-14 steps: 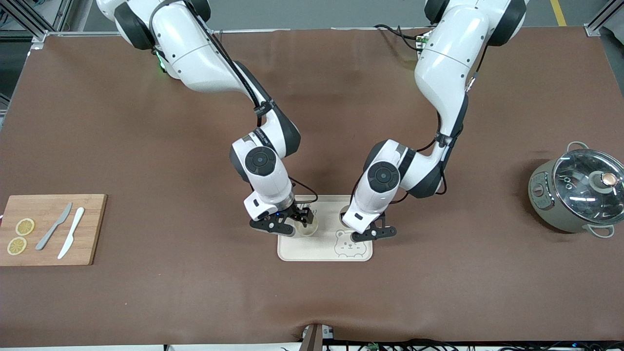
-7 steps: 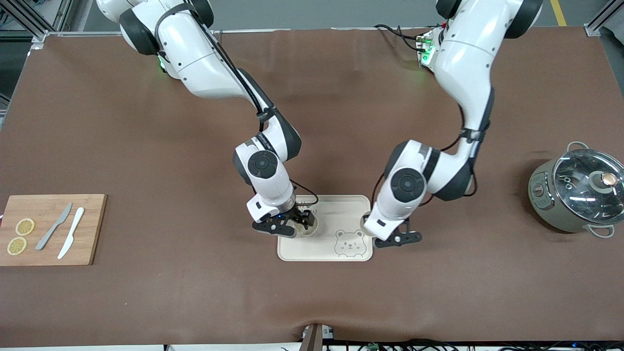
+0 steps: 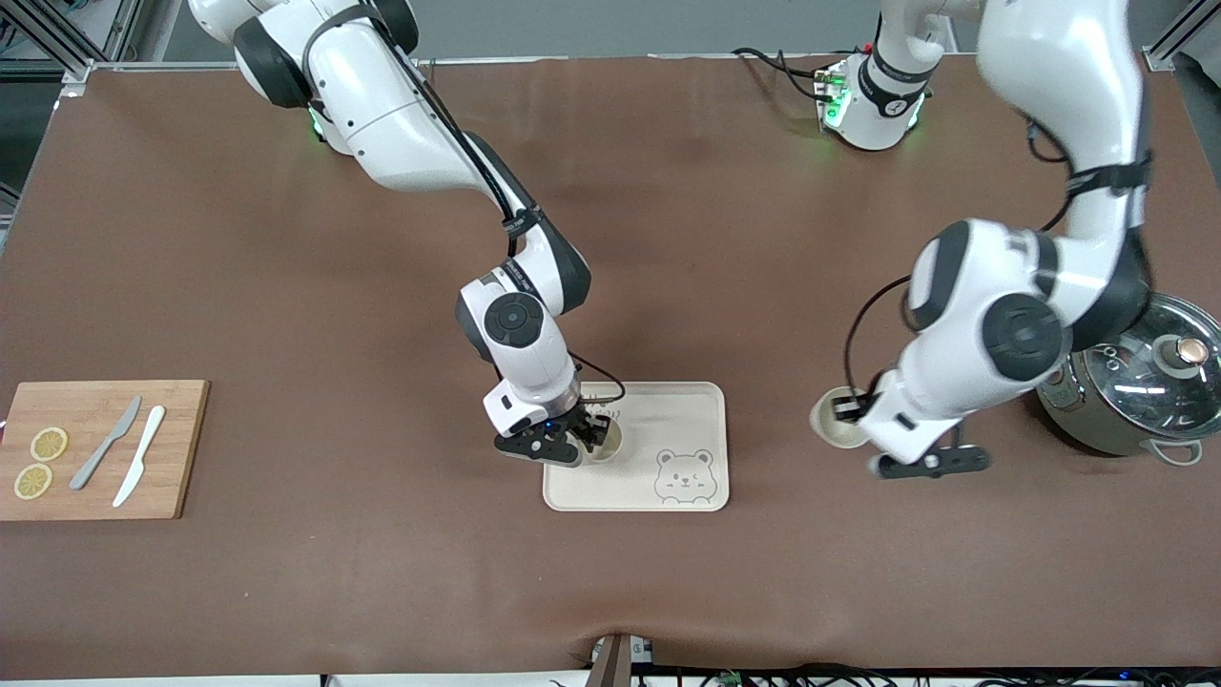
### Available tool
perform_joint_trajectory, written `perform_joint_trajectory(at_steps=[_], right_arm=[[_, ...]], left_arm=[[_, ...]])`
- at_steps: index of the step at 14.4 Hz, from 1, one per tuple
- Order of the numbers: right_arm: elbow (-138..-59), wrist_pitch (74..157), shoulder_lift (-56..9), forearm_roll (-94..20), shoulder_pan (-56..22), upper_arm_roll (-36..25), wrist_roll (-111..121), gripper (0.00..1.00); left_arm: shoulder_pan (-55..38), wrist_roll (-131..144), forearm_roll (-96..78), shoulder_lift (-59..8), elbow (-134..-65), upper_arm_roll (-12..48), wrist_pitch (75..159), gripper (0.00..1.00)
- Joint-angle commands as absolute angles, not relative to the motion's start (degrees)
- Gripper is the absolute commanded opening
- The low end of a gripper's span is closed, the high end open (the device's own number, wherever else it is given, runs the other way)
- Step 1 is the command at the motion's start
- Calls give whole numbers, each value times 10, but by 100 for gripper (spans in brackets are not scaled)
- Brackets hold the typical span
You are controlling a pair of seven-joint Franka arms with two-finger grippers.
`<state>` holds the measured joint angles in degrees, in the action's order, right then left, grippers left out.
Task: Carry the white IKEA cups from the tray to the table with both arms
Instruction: 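Lift the cups and carry them apart, each gripper away from the tray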
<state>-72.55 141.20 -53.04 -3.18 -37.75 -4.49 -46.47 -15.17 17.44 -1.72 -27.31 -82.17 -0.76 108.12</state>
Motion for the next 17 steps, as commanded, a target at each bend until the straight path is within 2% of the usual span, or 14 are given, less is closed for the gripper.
perform_joint_trajectory(at_steps=[1, 4, 6, 9, 11, 14, 17], right_arm=[[-708, 1408, -540, -25, -381, -49, -468, 5], [-709, 1409, -540, -25, -382, -49, -469, 0], [-708, 1409, -534, -29, -379, -48, -470, 0], [-708, 1405, -520, -32, -376, -47, -468, 0], [-712, 1396, -497, -37, -361, -46, -449, 0], [-726, 1298, -437, -40, -310, -26, -347, 0], [-809, 1273, -348, -61, -249, -23, -220, 0]], left_arm=[[-119, 124, -36, -175, -956, 0, 1127, 0], [-79, 45, -84, -83, -1110, 0, 1235, 0], [-69, 22, -95, -54, -1175, 0, 1286, 0], [-74, 20, -94, -51, -1222, 5, 1331, 0], [-76, 21, -90, -61, -1257, 13, 1390, 0], [-76, 25, -86, -83, -1277, 19, 1412, 0], [-70, 29, -56, -97, -1287, 19, 1432, 0]])
